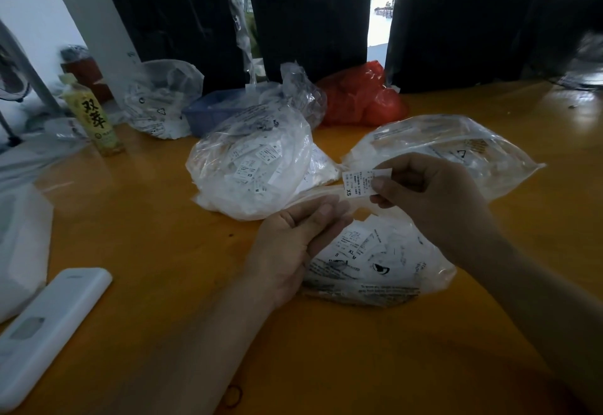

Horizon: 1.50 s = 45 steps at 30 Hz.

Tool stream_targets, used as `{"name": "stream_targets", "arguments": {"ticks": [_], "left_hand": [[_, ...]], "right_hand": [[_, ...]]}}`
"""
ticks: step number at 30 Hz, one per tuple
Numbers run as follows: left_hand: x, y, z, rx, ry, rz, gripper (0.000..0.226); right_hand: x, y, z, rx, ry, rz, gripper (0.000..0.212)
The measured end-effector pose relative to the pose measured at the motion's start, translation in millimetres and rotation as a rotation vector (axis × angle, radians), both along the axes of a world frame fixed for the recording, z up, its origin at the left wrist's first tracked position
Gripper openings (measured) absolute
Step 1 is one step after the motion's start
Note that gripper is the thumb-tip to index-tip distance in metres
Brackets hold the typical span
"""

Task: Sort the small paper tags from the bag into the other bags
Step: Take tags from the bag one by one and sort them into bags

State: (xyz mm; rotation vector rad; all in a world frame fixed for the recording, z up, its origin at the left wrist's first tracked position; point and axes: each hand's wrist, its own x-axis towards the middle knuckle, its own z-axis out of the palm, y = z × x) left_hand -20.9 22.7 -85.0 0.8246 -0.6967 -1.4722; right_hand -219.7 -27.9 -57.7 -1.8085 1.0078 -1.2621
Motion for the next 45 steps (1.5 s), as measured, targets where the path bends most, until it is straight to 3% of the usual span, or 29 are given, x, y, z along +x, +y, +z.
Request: {"name": "stream_targets", "arguments": {"ticks": [7, 13, 17, 21, 26, 30, 34, 36, 39, 41, 45], "left_hand": [[-0.9, 0.2, 0.1, -0.021, -0.004, -0.018, 0.030], [-2.9, 0.2, -1.1, -0.032, -0.060, 0.036, 0.021], [-4.6, 2.1, -3.1, -0.081, -0.216, 0.035, 0.034], [-6.3, 2.3, -4.6, -0.087, -0.244, 0.045, 0.026], [-6.1, 2.1, -3.0, -0.074, -0.205, 0.057, 0.035], [-4.8, 2.8, -3.1, -0.083, -0.233, 0.059, 0.030], [-6.3, 5.8, 0.6, -0.096, -0.288, 0.023, 0.028], [-5.7, 7.4, 4.2, -0.141, -0.465, 0.069, 0.021], [-0.6, 4.7, 6.4, -0.320, -0.945, 0.281, 0.035], [6.1, 0.2, 14.2, -0.429, -1.079, 0.419, 0.042], [44.5, -22.4, 35.7, -0.481, -1.406, 0.802, 0.035]], "right_hand": [[0.5, -0.4, -2.0, -0.057, 0.094, -0.049, 0.012], [1.8, 1.2, -3.8, -0.126, 0.303, -0.077, 0.011], [1.9, 0.0, -8.4, -0.136, 0.333, -0.051, 0.015], [6.5, 2.8, -9.9, -0.121, 0.318, -0.025, 0.025], [10.9, 6.2, -10.7, -0.089, 0.238, -0.064, 0.004], [17.2, 14.4, -10.6, -0.110, 0.293, 0.028, 0.023], [18.2, 12.2, -12.4, -0.121, 0.289, 0.012, 0.005], [15.7, 8.9, -12.2, -0.130, 0.257, -0.031, 0.007], [9.5, 0.9, -10.3, -0.099, 0.155, -0.057, 0.011], [0.9, -10.6, -8.9, -0.136, 0.160, -0.136, 0.009], [-36.8, -46.0, -7.8, -0.306, 0.455, -0.474, 0.011]]}}
